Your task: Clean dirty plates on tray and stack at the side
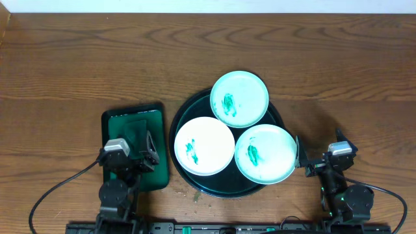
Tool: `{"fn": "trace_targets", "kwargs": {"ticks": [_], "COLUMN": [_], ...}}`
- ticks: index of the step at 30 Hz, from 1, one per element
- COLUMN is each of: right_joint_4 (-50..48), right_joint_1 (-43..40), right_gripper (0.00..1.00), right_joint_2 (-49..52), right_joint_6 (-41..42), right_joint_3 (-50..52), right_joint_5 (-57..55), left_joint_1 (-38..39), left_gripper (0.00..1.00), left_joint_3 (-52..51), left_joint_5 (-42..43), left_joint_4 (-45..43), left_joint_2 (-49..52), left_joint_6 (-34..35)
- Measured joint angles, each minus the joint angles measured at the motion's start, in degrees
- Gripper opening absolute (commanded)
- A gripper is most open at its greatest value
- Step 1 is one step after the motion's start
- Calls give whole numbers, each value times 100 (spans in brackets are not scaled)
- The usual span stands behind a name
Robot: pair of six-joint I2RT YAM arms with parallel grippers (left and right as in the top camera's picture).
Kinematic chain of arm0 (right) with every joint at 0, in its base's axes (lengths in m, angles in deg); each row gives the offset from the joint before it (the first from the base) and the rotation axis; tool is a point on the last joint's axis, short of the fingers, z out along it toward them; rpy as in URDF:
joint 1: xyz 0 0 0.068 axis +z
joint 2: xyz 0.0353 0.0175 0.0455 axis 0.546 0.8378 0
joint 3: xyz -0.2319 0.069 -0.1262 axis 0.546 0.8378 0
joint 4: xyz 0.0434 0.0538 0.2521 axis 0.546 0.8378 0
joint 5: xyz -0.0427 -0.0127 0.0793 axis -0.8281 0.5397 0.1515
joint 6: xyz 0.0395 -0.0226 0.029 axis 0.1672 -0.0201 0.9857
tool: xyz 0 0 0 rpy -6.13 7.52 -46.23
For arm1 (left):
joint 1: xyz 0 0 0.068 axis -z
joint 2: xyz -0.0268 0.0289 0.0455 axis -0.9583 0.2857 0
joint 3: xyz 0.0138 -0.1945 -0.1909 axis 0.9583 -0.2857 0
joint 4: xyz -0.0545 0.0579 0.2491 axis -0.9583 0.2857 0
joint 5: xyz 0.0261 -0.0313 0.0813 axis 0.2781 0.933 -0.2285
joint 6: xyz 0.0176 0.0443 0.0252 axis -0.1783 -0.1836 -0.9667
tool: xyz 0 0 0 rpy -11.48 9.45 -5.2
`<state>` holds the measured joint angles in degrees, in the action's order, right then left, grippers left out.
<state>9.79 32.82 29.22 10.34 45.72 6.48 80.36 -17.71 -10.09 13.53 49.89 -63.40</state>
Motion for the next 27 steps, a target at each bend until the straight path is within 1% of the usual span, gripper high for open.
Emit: {"fn": "trace_targets", "kwargs": {"ticks": [4, 8, 10, 18, 21, 24, 27], "right_joint_4": [0, 0, -2, 0, 2, 2, 2], "right_joint_1": [0, 0, 0, 0, 0, 0, 0], "right_gripper": [99, 99, 99, 99, 99, 99, 99], "right_joint_2": [0, 0, 0, 2, 0, 0, 2], "right_joint_6": [0, 0, 0, 0, 0, 0, 0], "right_joint_3": [0, 0, 0, 0, 0, 0, 0], "right_joint_5": [-2, 0, -2, -2, 0, -2, 0], "left_joint_1": [0, 0, 0, 0, 0, 0, 0], "left_gripper": [80, 80, 80, 80, 80, 80, 80], "left_joint_3": [634, 1740, 2422, 5217, 5709, 5851, 5851], "left_joint_5": [17, -4, -7, 55, 87, 111, 151], "left_joint_4": [321, 833, 1366, 4280, 4778, 4878, 4946], "left_joint_2": [881, 2173, 2933, 5853, 6502, 6961, 7176], "left_joint_6": [-24, -50, -76, -151, -151, -151, -153]}}
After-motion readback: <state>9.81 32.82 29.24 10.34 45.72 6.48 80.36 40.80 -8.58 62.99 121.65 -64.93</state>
